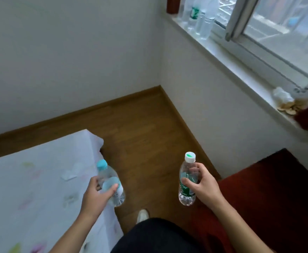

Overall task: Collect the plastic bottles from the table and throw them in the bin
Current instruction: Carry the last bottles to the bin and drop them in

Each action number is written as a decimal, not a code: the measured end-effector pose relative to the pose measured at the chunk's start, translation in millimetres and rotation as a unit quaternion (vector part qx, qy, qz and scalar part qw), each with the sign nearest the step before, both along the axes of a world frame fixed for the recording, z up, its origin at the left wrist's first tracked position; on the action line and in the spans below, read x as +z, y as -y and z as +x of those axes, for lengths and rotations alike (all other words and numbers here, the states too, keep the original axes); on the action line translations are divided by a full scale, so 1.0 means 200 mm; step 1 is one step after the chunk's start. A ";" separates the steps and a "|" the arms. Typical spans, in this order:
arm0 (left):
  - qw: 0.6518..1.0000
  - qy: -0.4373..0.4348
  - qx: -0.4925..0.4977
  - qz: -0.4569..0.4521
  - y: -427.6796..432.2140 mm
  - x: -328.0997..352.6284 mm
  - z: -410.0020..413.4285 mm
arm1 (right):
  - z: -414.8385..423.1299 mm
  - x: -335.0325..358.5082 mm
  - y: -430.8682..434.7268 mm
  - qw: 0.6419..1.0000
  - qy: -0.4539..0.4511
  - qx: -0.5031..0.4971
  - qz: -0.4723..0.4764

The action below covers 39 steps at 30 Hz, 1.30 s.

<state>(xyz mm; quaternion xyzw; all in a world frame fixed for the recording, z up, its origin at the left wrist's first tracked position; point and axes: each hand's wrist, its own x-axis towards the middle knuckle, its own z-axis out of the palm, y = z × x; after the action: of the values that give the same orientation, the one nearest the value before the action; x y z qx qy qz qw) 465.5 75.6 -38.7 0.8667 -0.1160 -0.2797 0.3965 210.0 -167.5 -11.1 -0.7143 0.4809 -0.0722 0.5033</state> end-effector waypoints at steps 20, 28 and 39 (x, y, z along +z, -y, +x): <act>1.000 -0.018 0.009 0.014 0.47 -0.06 1.07 | 0.86 -0.29 0.54 0.989 -0.145 0.014 0.032; 0.992 -0.014 0.117 0.049 0.73 -0.03 1.60 | 1.69 -0.31 1.07 0.990 -0.100 0.090 0.049; 0.953 -0.047 0.294 0.048 0.76 -0.11 2.10 | 2.98 -0.14 1.49 0.963 -0.038 0.267 -0.012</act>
<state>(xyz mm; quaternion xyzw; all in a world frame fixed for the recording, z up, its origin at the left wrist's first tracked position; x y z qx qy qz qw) 884.9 -77.1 -60.8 0.8664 0.1761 -0.1961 0.4242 805.2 -464.9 -38.5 -0.8249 0.2905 0.0870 0.4771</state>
